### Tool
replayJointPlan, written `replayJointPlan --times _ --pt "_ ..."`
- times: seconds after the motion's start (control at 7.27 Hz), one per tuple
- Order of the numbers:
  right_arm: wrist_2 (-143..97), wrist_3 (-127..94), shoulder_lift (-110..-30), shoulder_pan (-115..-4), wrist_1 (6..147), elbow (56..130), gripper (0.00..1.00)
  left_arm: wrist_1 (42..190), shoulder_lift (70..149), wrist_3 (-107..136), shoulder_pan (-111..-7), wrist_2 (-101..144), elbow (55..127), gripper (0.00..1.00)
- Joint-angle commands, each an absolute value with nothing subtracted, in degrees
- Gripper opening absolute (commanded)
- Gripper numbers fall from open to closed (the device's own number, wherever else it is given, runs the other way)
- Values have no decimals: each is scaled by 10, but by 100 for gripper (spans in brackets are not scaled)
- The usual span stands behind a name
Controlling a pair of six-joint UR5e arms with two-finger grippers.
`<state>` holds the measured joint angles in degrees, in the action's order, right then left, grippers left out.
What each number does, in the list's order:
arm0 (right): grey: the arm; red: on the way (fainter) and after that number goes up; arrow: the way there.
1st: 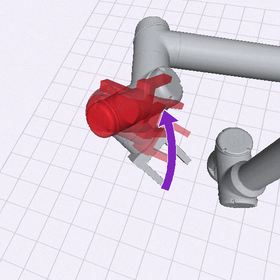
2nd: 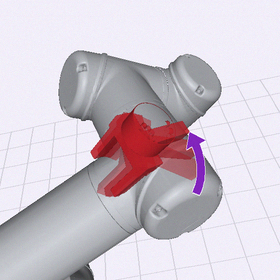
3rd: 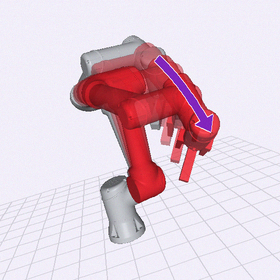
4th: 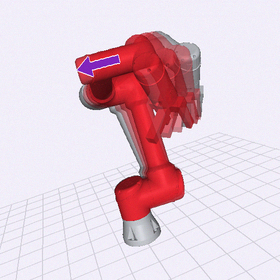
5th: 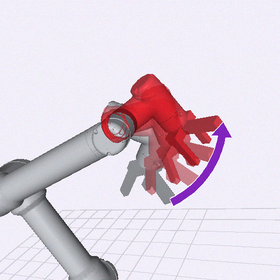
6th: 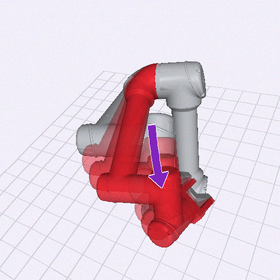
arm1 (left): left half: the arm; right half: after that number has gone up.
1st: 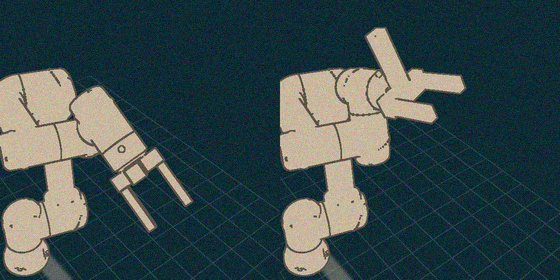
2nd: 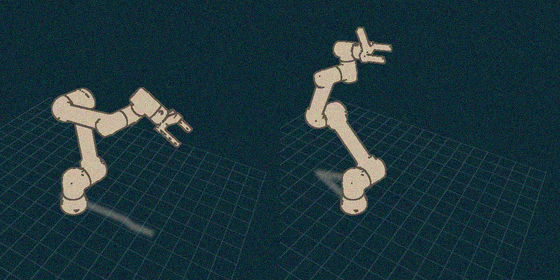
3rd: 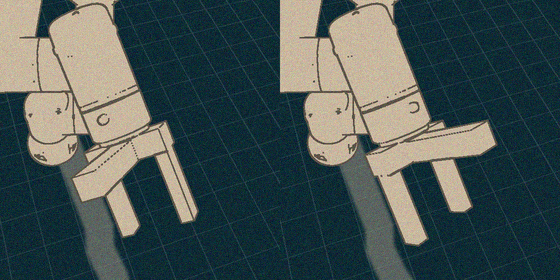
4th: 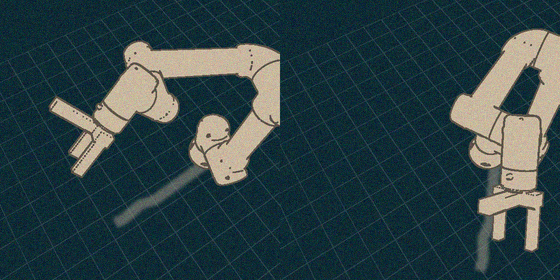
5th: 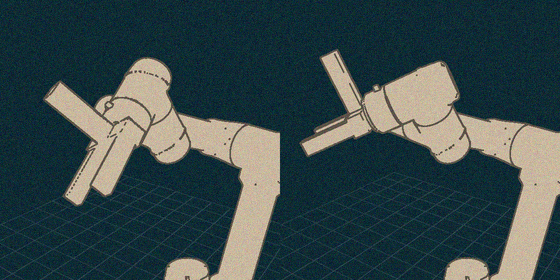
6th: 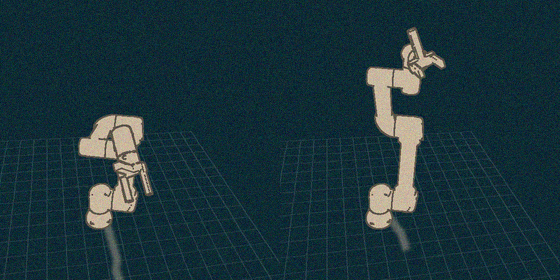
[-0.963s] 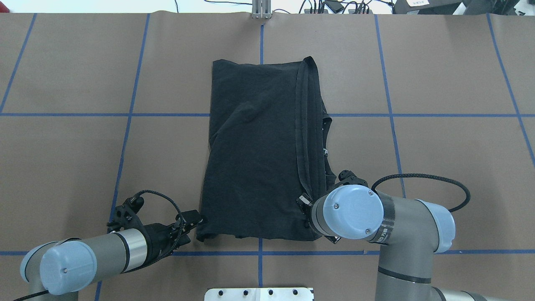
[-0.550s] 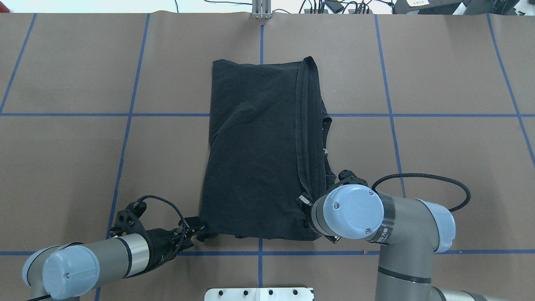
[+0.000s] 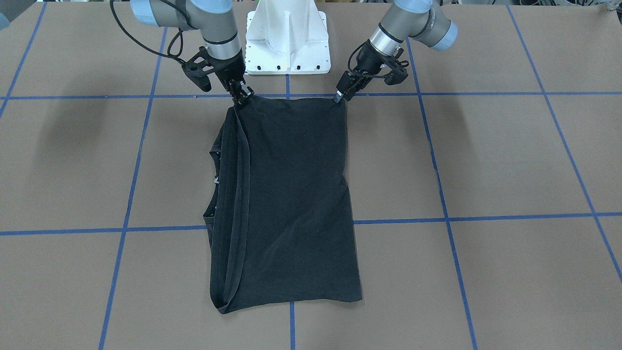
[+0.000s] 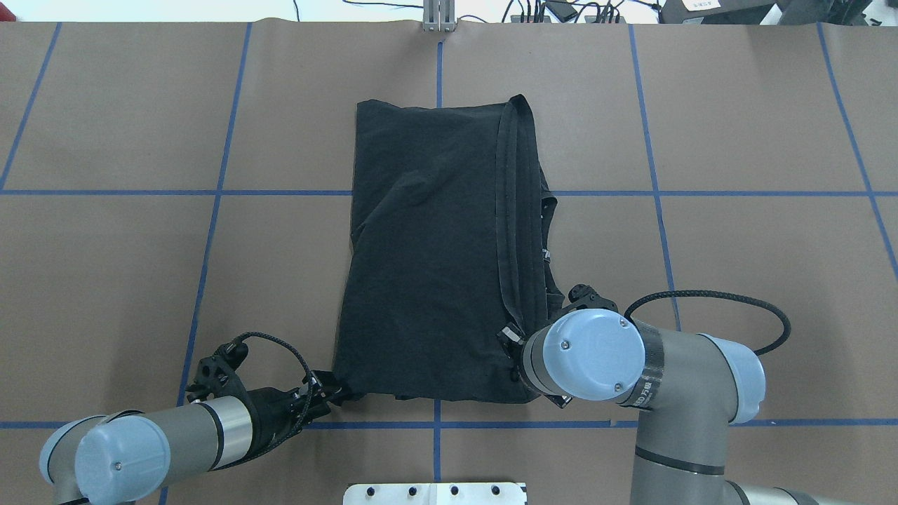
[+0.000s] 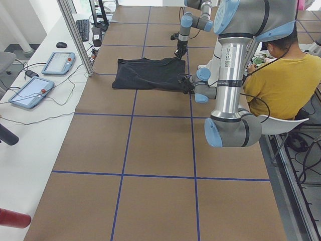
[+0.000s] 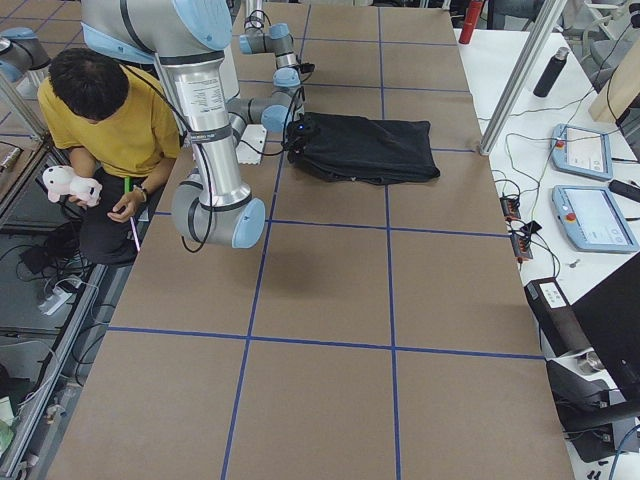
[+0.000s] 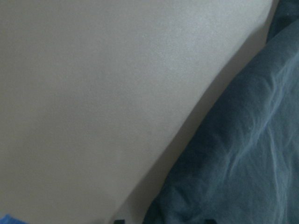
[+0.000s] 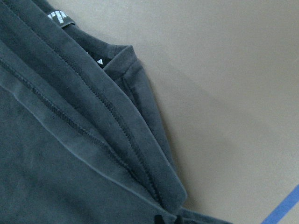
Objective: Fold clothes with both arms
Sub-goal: 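Move the left gripper to the shirt's near corner and grasp it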
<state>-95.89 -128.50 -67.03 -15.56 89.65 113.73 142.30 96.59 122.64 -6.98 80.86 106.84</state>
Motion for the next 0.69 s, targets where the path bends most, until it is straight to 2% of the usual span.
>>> replayJointPlan --times 0.0,0.14,0.55 --pt "-959 -1284 -671 -156 896 1137 0 1423 966 1230 -69 805 1068 10" --pt "-959 -1284 -671 -156 896 1137 0 1423 965 1232 -69 788 1071 0" --pt "-959 -1283 -671 -157 896 1138 0 1423 961 1232 -70 785 1092 0"
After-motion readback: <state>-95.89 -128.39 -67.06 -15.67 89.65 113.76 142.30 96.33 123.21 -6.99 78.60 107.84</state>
